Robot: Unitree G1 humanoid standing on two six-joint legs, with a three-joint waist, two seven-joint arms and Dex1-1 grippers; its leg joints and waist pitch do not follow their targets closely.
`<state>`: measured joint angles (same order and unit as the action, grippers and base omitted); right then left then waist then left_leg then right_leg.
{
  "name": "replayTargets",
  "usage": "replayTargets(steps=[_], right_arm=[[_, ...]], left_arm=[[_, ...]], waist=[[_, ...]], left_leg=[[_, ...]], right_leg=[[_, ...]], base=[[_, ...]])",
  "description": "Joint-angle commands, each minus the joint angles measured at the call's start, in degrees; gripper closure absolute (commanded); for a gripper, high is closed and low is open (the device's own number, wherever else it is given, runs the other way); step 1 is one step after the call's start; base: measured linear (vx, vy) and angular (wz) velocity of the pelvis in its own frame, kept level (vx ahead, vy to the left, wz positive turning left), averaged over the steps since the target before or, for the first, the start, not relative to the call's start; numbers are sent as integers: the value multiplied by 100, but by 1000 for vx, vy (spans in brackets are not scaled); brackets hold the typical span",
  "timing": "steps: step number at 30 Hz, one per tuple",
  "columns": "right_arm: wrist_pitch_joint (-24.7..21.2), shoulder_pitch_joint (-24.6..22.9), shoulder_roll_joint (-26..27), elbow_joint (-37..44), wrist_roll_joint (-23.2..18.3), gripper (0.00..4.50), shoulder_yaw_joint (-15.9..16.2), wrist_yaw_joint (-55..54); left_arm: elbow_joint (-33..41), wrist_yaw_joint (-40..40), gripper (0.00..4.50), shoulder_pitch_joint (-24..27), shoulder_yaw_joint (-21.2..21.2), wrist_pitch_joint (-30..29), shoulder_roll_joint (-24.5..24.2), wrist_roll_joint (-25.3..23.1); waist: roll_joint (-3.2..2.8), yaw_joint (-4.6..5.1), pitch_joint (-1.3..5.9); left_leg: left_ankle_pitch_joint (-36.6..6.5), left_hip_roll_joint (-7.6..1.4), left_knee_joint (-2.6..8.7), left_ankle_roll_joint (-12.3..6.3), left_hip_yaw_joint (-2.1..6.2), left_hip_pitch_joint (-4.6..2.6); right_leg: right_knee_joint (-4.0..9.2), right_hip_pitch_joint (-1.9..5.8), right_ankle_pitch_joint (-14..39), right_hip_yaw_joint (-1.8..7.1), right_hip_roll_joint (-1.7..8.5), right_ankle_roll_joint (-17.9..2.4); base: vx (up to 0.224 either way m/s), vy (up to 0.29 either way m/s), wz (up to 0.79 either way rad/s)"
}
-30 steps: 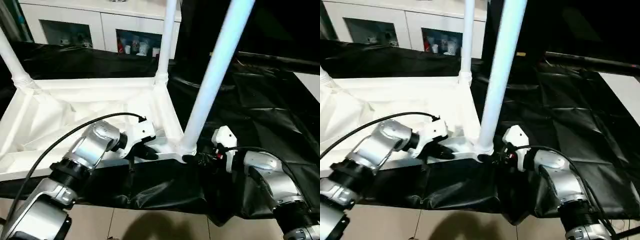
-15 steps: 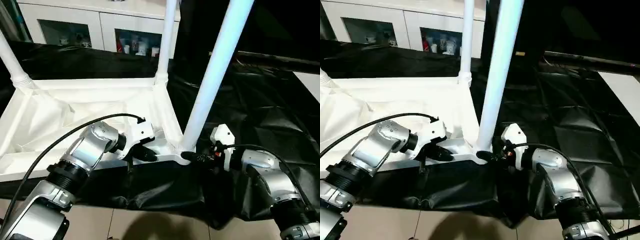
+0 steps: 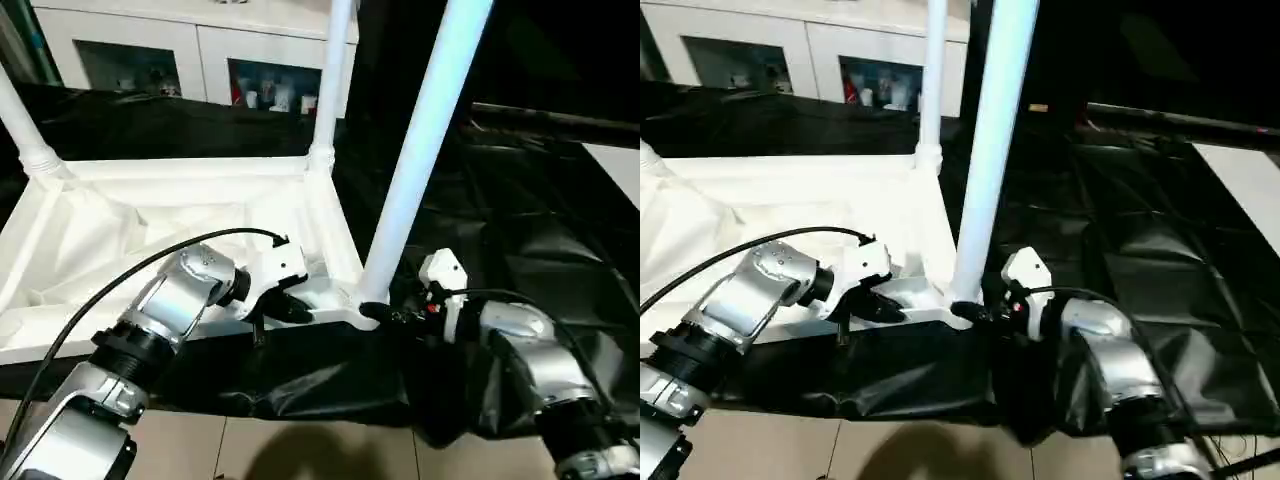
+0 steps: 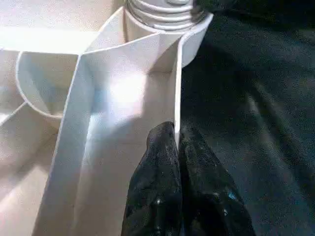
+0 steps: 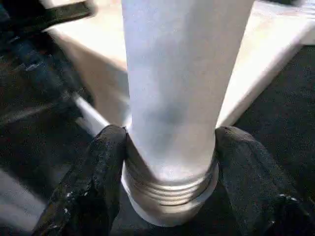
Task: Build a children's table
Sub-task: Rotate leg to tighten
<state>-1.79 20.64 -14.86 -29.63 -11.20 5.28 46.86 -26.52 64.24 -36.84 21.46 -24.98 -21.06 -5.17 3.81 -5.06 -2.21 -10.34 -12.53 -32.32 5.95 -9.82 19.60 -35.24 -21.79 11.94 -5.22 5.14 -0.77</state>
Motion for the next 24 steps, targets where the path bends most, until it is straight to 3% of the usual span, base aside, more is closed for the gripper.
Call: replayTargets(steps=[1, 3, 4, 5, 6, 9, 14, 16, 18, 20, 24], right_arm=[[-99, 149, 196, -406, 136, 198, -169, -762], [-116, 288, 598, -735, 147, 198, -435, -1775], [-96, 416, 897, -953, 167, 199, -592, -2518], [-82, 477, 1031, -1052, 179, 199, -659, -2853], [-76, 502, 1086, -1092, 183, 199, -686, -2989], [53, 858, 1369, -1475, 488, 199, -605, -3759], [344, 971, 1506, -1564, 427, 199, -589, -3387], [379, 937, 1510, -1494, 368, 160, -613, -3257], [465, 872, 1514, -1353, 241, 160, -654, -3020], [499, 818, 1335, -1193, 213, 125, -587, -2696], [447, 722, 905, -921, 256, 115, -408, -2008]], left_arm=[[-390, -469, 450, 33, 116, -191, 301, -91], [-789, -1101, 450, -158, -76, -250, 674, -102], [-1129, -1540, 450, -317, -193, -211, 961, -96], [-1285, -1731, 450, -390, -243, -185, 1088, -91], [-1348, -1809, 450, -420, -263, -174, 1139, -89], [-1931, -2346, 450, -685, -314, 78, 1511, -148], [-2216, -2387, 450, -836, -274, 263, 1619, -289], [-2196, -2331, 450, -831, -262, 259, 1602, -295], [-2175, -2220, 450, -828, -236, 261, 1569, -306], [-2141, -1902, 450, -792, -131, 370, 1446, -309], [-1919, -1365, 450, -661, 79, 480, 1197, -327]], waist=[[-47, -4, 225], [-71, 19, 226], [-63, 34, 215], [-47, 25, 243], [-41, 33, 232], [-74, 34, 248], [-57, 1, 260], [-53, -11, 269], [-48, -21, 269], [-65, -34, 266], [-54, -33, 272]], left_leg=[[-1652, -79, 388, 29, 9, -19], [-1668, -72, 401, 96, 23, 5], [-1709, -63, 405, 154, 24, -17], [-1786, -69, 407, 183, 52, -33], [-1764, -54, 409, 171, 45, -9], [-1843, -48, 410, 152, 43, -40], [-1683, -46, 409, 5, 20, -3], [-1591, -53, 401, -36, 13, 2], [-1462, -59, 404, -101, 5, 24], [-1361, -70, 412, -140, 5, 22], [-1280, -74, 410, -149, 10, 43]], right_leg=[[566, 196, 2131, 281, 352, -862], [581, 173, 2318, 284, 344, -733], [612, 138, 2482, 280, 343, -661], [625, 162, 2593, 266, 371, -597], [623, 161, 2554, 266, 347, -556], [638, 126, 2377, 272, 331, -527], [585, 154, 1864, 291, 317, -624], [568, 165, 1680, 298, 321, -673], [550, 188, 1477, 295, 319, -745], [539, 196, 1334, 294, 323, -842], [524, 230, 1250, 290, 323, -867]], base=[[-50, -1, -3], [-56, 0, -5], [-54, 3, -4], [0, 0, 0], [0, 0, 0], [0, 0, 0], [0, 0, 0], [0, 0, 0], [0, 0, 0], [0, 0, 0], [0, 0, 0]])
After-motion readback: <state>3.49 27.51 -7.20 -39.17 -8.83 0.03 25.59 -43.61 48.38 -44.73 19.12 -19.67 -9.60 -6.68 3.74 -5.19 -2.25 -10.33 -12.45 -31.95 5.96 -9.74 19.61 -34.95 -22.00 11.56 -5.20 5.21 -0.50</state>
